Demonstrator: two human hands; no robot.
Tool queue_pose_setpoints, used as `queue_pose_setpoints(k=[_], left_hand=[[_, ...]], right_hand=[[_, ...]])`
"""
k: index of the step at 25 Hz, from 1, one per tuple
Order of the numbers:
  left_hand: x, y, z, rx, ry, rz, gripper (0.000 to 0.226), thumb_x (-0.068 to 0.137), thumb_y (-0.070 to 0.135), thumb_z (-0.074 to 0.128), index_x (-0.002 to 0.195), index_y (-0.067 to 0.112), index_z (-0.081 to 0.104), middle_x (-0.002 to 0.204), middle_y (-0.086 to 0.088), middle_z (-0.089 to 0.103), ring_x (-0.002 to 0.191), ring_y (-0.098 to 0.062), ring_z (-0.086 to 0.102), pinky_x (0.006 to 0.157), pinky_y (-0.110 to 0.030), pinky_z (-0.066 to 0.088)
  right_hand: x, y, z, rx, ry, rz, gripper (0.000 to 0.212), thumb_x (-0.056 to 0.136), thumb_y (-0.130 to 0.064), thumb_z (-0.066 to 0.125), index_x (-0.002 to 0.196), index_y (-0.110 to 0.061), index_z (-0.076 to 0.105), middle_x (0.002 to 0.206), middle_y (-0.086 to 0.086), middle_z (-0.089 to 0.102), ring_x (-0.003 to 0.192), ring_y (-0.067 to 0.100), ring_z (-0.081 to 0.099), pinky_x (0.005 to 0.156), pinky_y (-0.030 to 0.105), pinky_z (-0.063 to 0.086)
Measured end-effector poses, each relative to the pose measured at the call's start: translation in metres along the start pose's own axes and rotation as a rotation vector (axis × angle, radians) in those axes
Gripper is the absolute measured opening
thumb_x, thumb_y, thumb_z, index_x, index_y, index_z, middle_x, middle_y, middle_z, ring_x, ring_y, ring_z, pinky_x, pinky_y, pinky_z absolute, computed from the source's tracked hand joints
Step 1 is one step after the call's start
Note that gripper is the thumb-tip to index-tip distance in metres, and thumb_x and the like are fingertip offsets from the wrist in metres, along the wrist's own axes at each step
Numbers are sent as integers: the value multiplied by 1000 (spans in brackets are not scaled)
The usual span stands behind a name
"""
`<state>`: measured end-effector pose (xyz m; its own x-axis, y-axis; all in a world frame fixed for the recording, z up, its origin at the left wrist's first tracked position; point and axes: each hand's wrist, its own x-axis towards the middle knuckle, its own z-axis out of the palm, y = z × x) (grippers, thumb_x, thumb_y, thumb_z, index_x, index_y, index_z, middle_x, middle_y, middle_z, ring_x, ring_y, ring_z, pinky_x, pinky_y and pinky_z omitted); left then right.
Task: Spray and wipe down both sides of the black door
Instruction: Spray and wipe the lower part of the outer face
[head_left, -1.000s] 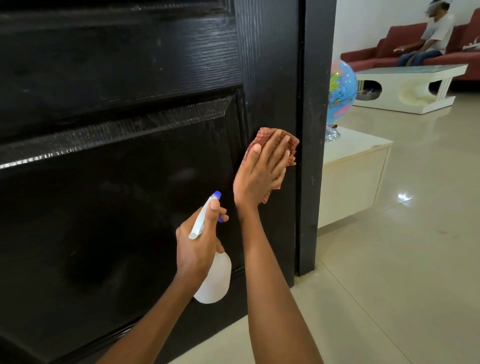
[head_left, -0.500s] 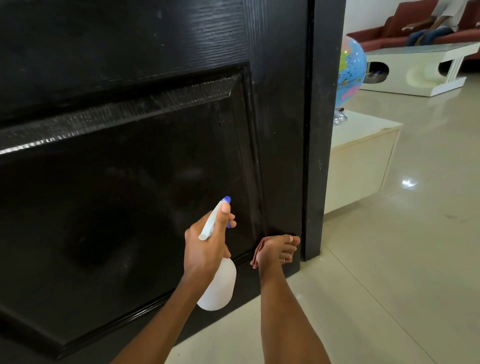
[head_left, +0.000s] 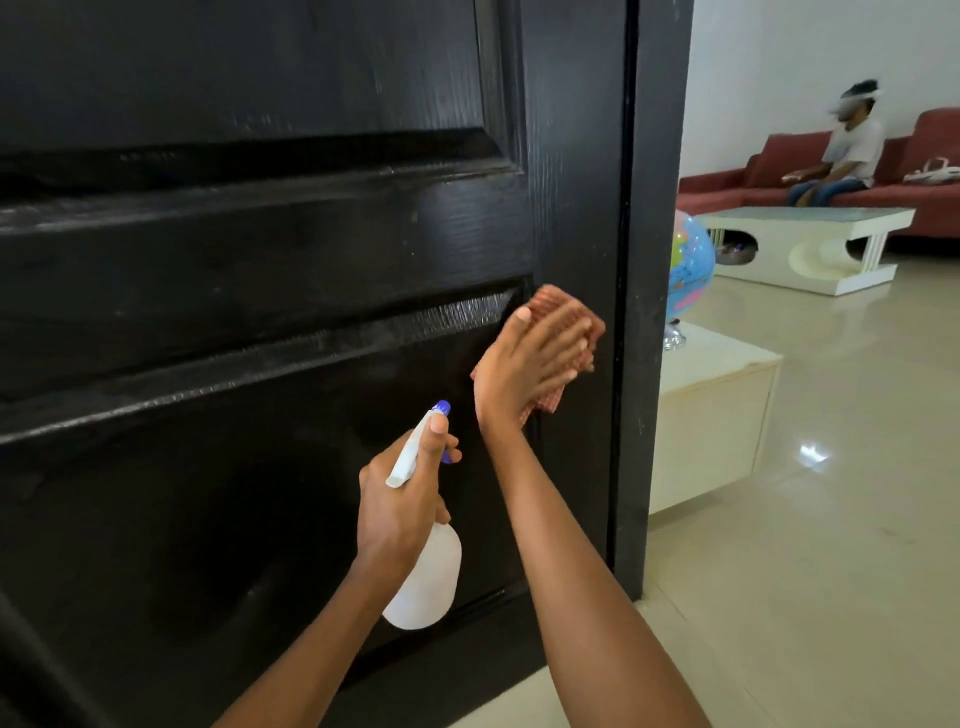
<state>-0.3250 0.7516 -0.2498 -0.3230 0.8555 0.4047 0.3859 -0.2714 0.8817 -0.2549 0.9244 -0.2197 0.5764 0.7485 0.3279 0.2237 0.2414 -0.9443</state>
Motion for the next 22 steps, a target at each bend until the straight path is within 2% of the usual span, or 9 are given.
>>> queue_pose_setpoints(k=[2, 5, 8, 11, 13, 15, 19, 21, 22], left_hand=[[8, 10, 4, -22, -9, 11, 49, 94, 61, 45, 90, 20, 72, 89, 5, 74, 45, -23, 61, 50, -20, 52], [19, 25, 9, -17, -34, 30, 51, 92, 64, 45, 89, 21, 71, 87, 4, 73, 46, -20, 61, 49, -20, 50], [25, 33, 7, -12, -45, 37, 51, 92, 66, 44, 82, 23, 70, 88, 6, 72, 46, -23, 62, 48, -20, 50], [27, 34, 4, -16, -45, 35, 52, 91, 66, 44, 81, 22, 69, 88, 5, 72, 47, -23, 63, 48, -19, 50], [26, 34, 5, -25, -41, 31, 51, 90, 66, 44, 84, 22, 69, 89, 5, 72, 47, -22, 63, 48, -18, 50], [27, 39, 6, -38, -38, 34, 50, 90, 65, 44, 85, 22, 70, 86, 5, 72, 45, -20, 62, 47, -18, 50], [34, 51, 13, -54, -38, 51, 50, 92, 65, 44, 82, 23, 70, 84, 7, 72, 45, -19, 61, 48, -20, 52], [39, 53, 18, -54, -36, 52, 53, 90, 67, 43, 81, 22, 69, 83, 6, 73, 46, -21, 63, 52, -26, 55], [41, 52, 20, -56, -39, 51, 53, 90, 67, 43, 81, 22, 70, 83, 6, 73, 45, -22, 63, 54, -28, 55]], right_hand=[[8, 0, -5, -116, 21, -235, 65, 107, -53, 14, 162, -29, -11, 173, 3, -13, 157, 21, -17, 124, 47, -16], [10, 33, -11, -84, 65, -211, 62, 108, -56, 13, 164, -34, -2, 174, -2, -5, 157, 16, -14, 127, 50, -7], [-6, 84, -31, -40, 80, 102, 70, 103, -56, 9, 163, -23, -2, 173, 6, -4, 159, 28, -7, 127, 57, 4], [9, 114, -35, -150, -111, 574, 85, 108, -40, 44, 162, -12, -16, 170, 16, -18, 157, 39, -14, 128, 57, 4], [29, 94, -33, -83, -133, 759, 102, 103, -51, 56, 160, -14, -20, 169, 16, -20, 157, 40, -12, 128, 57, 4], [42, 46, -28, -64, -93, 619, 89, 105, -53, 45, 163, -14, -10, 171, 17, -11, 157, 40, -3, 126, 59, 11], [55, -66, -21, -117, 21, -145, 64, 110, -49, 17, 164, -22, -5, 173, 9, -7, 159, 32, -4, 126, 59, 2], [67, -71, -16, -192, 27, -490, 62, 109, -50, 14, 164, -26, 0, 173, 4, -2, 160, 26, -3, 127, 52, -4], [73, -60, -18, -201, 53, -543, 62, 109, -51, 13, 165, -26, 4, 173, 2, 1, 160, 24, -1, 127, 51, -4]])
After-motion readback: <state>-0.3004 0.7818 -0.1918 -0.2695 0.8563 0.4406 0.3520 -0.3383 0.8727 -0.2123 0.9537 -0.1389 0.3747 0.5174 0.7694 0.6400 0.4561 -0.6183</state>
